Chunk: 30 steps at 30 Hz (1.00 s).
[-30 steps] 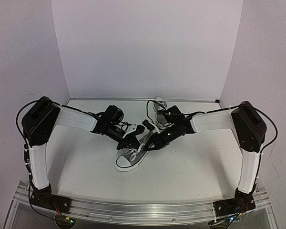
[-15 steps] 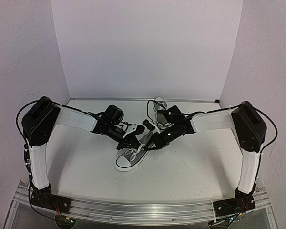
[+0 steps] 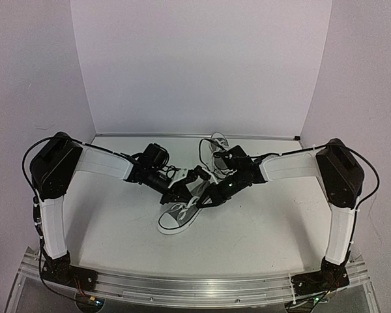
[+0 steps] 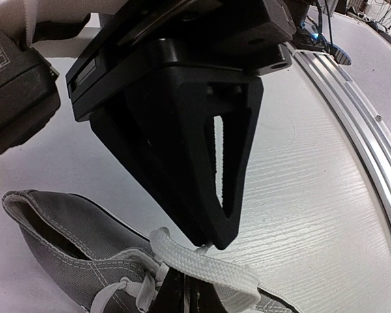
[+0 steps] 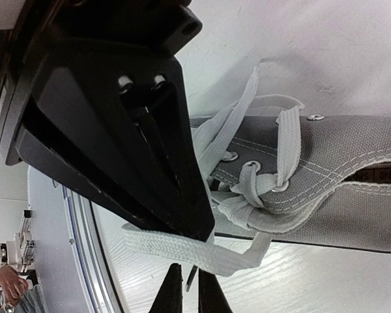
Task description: Tie the shoes
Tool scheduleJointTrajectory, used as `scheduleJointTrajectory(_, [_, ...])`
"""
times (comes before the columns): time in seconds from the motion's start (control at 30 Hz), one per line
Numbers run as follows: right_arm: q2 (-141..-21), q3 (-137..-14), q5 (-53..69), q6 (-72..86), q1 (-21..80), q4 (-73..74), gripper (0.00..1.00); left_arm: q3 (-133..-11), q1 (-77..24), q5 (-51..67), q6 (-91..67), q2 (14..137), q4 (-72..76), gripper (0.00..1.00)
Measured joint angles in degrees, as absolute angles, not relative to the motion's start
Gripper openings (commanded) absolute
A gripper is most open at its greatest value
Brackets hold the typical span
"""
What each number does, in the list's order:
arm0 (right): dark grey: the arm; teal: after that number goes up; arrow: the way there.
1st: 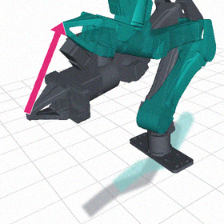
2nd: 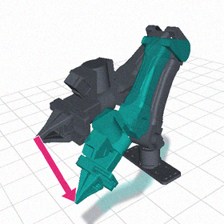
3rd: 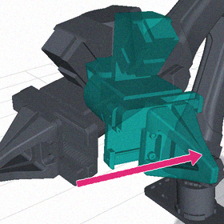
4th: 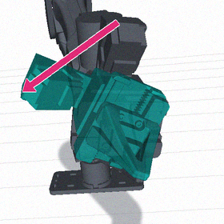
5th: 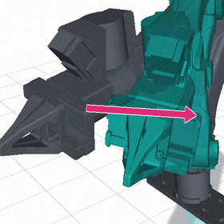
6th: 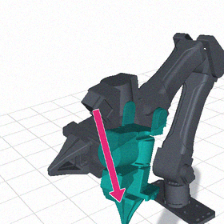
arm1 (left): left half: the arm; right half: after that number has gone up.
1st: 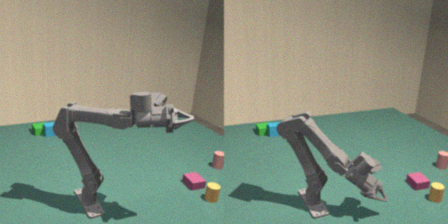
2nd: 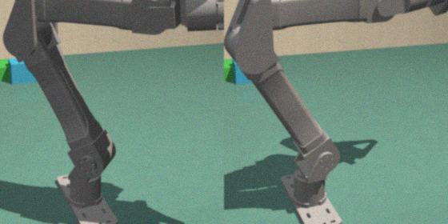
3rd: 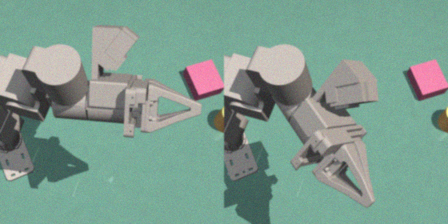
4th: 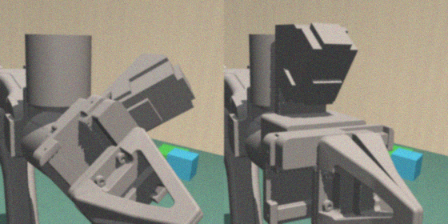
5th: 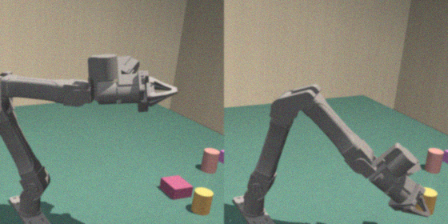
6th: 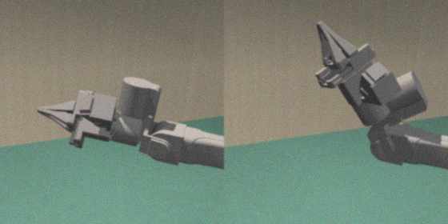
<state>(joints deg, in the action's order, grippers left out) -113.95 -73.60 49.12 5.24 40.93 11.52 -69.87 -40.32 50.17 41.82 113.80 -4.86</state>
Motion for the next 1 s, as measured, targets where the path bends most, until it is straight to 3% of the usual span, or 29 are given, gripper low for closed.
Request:
scheduleJointTrajectory(0.33, [-114.3, -73.6, 48.4, 4.8, 41.2, 11.8, 0.15, -69.9, -40.3, 50.2, 41.7, 113.8, -4.8, 0.04])
scheduleJointTrajectory(0.47, [-114.3, -73.6, 47.8, 4.5, 41.2, 11.9, 0.02, -69.9, -40.3, 50.3, 41.7, 113.8, -4.8, 0.04])
scheduleJointTrajectory(0.7, [-114.3, -73.7, 47.4, 4.5, 41.2, 12.1, 0.0, -69.9, -40.3, 49.2, 40.7, 113.8, -4.8, 0.34])
scheduleJointTrajectory(1.0, [-112.9, -70.7, 46.0, 4.6, 41.2, 12.3, 0.0, -66.8, -36.5, 38.8, 34.7, 110.7, -3.9, 0.4])
